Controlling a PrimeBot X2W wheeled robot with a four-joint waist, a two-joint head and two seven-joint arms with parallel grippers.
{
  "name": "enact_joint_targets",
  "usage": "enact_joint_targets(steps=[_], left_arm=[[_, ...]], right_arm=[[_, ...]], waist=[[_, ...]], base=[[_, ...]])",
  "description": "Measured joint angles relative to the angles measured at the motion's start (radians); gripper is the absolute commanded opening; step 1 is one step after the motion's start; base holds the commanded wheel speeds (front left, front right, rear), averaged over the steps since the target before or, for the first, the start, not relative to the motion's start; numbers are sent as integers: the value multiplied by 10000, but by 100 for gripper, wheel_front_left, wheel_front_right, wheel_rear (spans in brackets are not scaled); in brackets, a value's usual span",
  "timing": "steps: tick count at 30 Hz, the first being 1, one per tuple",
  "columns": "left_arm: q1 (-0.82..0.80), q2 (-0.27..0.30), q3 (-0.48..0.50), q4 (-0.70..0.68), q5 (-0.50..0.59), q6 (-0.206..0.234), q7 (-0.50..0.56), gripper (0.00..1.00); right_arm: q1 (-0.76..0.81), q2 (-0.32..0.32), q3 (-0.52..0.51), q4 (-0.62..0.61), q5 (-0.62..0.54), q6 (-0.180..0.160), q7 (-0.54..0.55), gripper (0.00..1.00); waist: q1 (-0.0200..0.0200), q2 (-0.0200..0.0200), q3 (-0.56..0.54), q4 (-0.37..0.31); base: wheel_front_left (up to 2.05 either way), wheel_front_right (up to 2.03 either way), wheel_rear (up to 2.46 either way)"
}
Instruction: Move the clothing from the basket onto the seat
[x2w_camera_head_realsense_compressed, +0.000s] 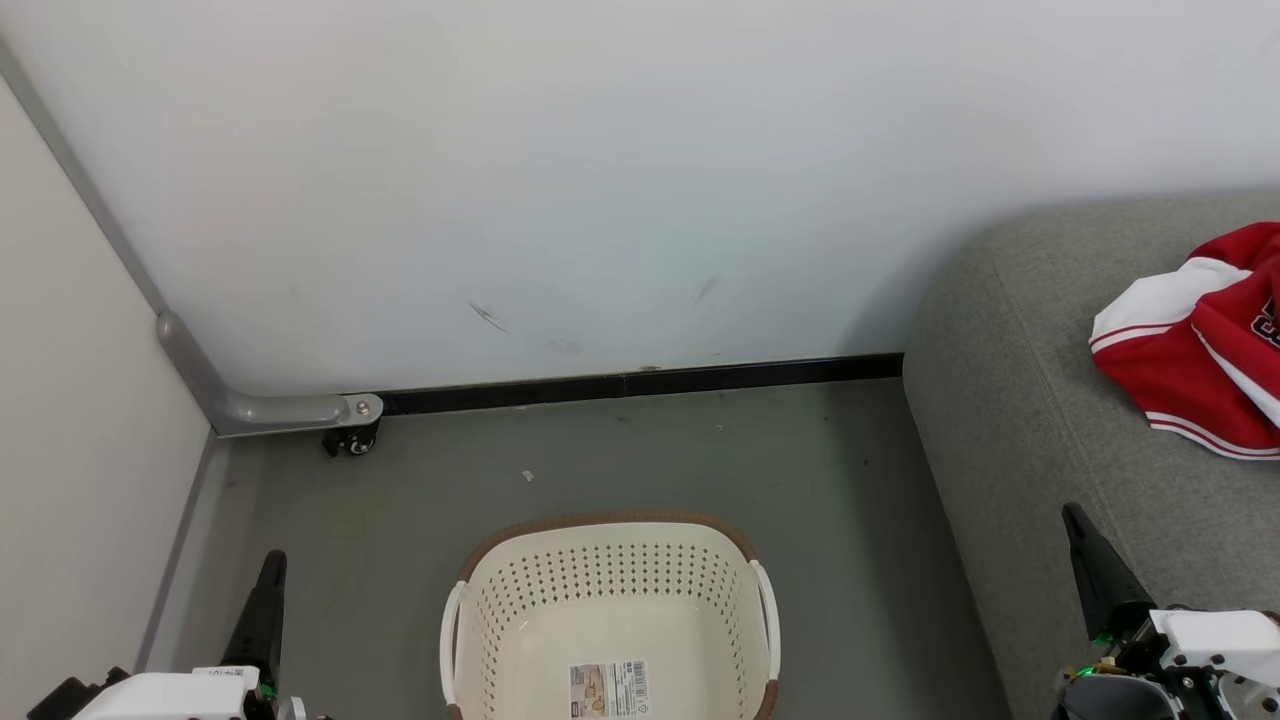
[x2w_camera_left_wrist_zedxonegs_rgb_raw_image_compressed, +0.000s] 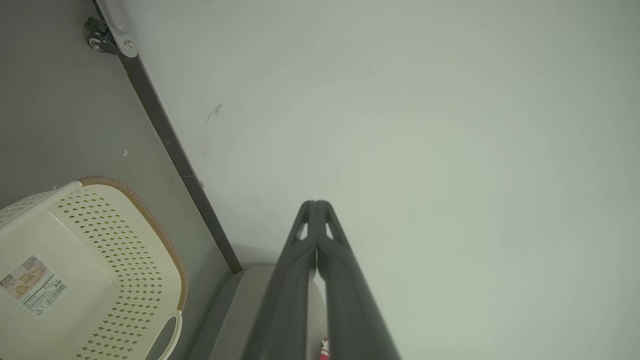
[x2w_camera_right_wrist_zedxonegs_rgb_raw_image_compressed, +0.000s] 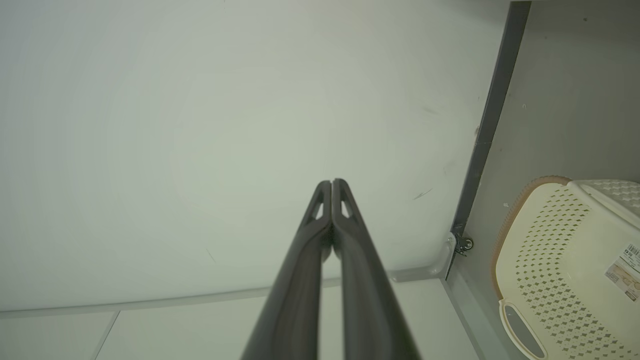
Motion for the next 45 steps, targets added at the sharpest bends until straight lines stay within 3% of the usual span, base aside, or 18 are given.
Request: enact_joint_targets(steps=[45], left_arm=[[0,0,0,0,0,-2,0,0]], right_arm=[[-1,36,-71,25,-6,0,82,0]], waist=[[-2,1,1,-1]], base=[[0,0,0]])
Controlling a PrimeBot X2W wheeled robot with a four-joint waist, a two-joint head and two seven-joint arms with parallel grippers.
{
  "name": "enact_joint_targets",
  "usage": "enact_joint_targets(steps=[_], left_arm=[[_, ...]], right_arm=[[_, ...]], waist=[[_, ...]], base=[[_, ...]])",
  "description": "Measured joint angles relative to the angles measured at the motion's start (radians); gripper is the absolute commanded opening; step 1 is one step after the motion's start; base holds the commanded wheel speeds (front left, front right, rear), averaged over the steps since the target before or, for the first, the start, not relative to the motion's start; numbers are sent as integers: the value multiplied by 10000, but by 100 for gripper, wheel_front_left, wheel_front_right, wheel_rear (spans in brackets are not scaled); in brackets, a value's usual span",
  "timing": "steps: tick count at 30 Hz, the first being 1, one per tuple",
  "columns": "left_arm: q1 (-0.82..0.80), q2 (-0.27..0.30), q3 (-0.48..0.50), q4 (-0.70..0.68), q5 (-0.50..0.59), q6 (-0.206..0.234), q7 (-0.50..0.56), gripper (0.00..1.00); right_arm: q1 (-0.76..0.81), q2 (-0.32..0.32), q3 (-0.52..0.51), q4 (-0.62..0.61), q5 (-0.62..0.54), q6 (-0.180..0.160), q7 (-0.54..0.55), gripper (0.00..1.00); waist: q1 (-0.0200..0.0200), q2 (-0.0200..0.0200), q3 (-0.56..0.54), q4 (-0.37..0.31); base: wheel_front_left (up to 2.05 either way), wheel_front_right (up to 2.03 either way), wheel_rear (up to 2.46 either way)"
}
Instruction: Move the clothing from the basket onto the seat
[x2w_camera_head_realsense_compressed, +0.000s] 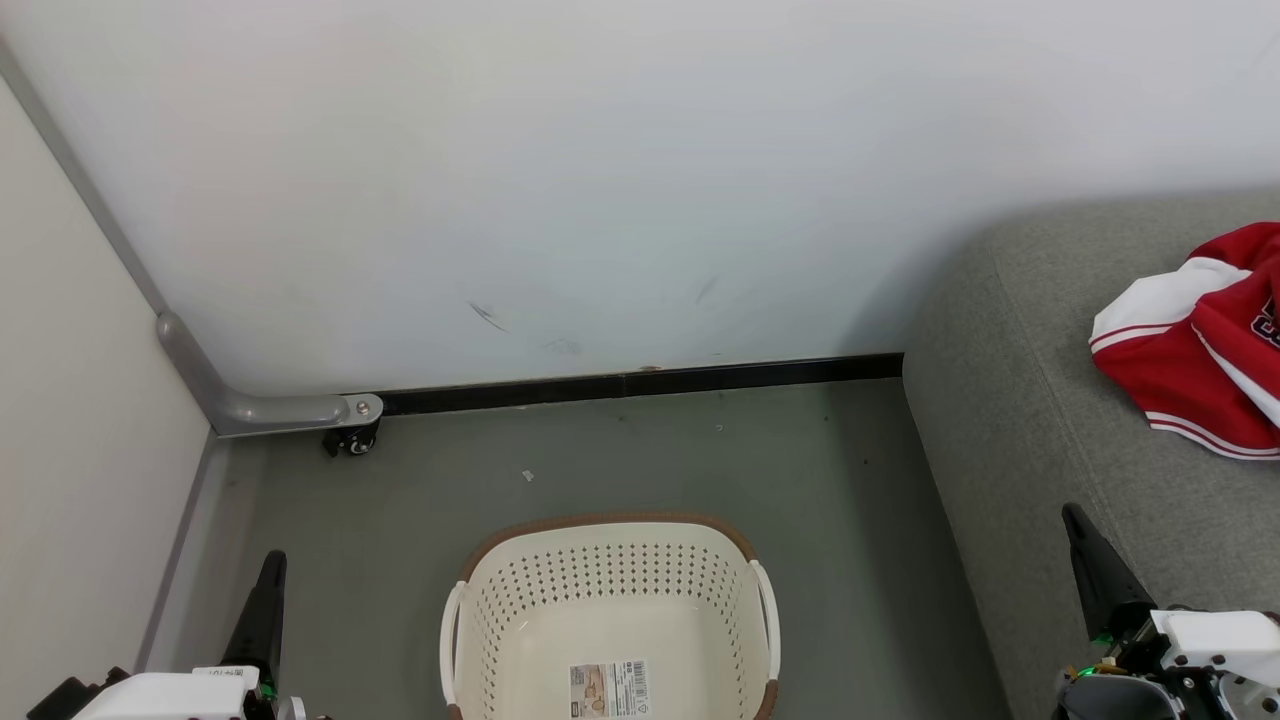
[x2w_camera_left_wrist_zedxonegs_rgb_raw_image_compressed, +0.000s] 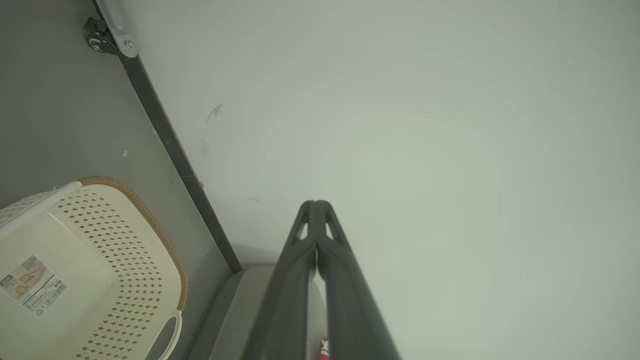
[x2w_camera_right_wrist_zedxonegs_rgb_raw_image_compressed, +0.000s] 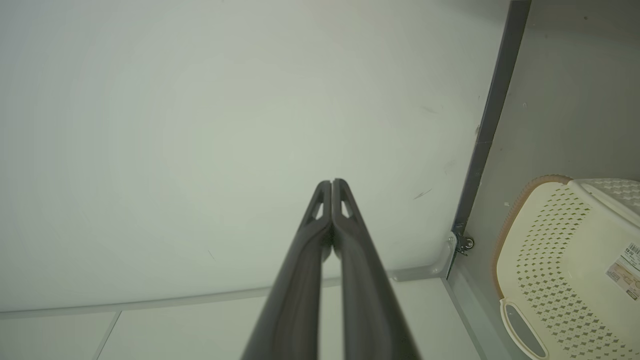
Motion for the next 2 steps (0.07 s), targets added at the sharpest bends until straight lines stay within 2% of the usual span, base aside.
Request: enact_joint_targets(steps=[2], left_arm=[[0,0,0,0,0,0,0,0]], right_arm=[[0,0,0,0,0,0,0,0]], waist=[[0,-1,0,0]], base=[[0,0,0]])
